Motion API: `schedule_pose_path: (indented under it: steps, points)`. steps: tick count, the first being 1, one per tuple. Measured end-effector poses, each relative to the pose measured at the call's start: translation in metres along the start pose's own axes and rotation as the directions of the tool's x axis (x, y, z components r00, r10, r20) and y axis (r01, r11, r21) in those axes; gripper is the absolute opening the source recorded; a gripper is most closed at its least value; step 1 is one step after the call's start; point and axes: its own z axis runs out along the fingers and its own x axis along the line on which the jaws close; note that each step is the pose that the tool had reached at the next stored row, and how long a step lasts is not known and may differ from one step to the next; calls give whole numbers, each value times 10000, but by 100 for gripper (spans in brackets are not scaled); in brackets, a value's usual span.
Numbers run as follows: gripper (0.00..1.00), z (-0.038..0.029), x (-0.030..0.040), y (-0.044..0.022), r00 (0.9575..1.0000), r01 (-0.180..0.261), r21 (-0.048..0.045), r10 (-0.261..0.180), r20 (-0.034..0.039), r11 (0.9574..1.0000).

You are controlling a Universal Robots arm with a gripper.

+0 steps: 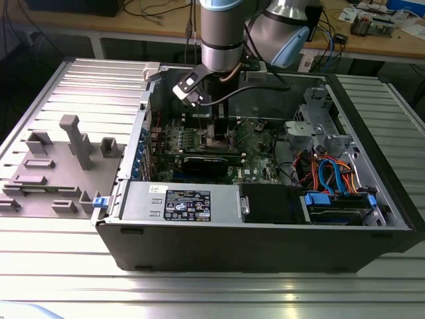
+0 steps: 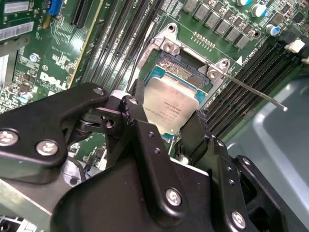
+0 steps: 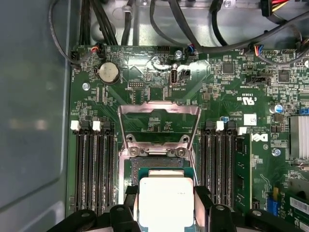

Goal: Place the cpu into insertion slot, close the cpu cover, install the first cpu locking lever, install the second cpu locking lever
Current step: 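Place the cpu into insertion slot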

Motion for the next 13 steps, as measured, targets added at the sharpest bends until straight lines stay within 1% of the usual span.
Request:
schedule_pose_path:
  steps: [4,13]
  points:
    - [54,88,2,-7,10000,-2,0,2,0,10000]
    - [54,207,4,-15,10000,-6,1,6,1,10000]
